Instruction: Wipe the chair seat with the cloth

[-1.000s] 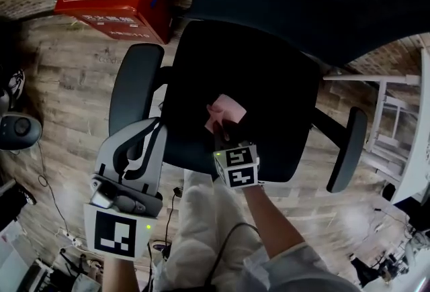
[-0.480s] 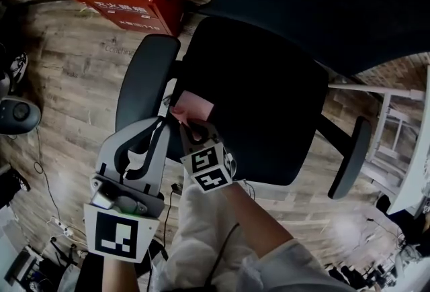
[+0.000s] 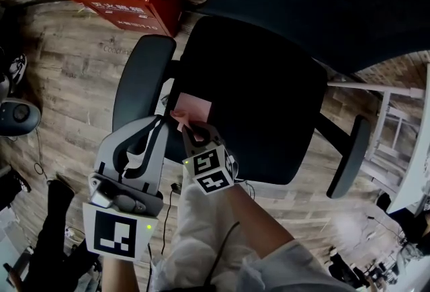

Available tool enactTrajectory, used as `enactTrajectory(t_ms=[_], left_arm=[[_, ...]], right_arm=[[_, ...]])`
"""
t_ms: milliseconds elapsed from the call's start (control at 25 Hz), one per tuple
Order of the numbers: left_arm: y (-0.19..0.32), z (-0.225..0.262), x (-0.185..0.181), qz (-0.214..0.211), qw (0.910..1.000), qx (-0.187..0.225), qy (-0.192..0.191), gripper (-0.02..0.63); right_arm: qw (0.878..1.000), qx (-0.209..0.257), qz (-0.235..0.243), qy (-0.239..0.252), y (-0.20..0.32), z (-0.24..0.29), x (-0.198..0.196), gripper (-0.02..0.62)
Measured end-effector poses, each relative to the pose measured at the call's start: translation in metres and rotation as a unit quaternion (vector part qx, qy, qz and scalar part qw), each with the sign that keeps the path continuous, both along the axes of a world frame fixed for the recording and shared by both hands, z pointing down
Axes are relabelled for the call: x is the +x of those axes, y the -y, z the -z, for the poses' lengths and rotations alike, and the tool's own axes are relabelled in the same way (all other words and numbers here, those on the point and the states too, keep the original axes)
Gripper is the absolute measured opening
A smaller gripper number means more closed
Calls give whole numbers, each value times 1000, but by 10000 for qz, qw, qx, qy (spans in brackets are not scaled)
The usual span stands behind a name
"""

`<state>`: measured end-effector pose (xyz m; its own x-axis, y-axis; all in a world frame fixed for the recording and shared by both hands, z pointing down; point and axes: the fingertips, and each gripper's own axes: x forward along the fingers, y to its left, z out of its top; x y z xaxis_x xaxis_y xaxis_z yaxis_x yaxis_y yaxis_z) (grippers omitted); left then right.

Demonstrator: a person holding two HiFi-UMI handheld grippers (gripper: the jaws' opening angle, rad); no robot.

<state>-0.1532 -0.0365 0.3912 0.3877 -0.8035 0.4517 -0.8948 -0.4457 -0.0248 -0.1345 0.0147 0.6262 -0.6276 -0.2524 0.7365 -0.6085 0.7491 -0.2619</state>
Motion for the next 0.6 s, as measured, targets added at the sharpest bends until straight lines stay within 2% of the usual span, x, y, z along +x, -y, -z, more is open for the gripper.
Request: enactTrajectory(t_ms=[240, 440, 600], left_arm=[[4, 0, 22, -188, 9998, -7, -22, 18], [8, 1, 43, -381, 9993, -44, -27, 18], [14, 0, 65, -580, 9983, -26, -41, 18]], right_arm=[[9957, -143, -877, -269, 3, -13, 65, 52], [9845, -231, -1641, -571, 3, -20, 135, 52], [9758, -205, -1991, -884, -2, -25, 194, 52]])
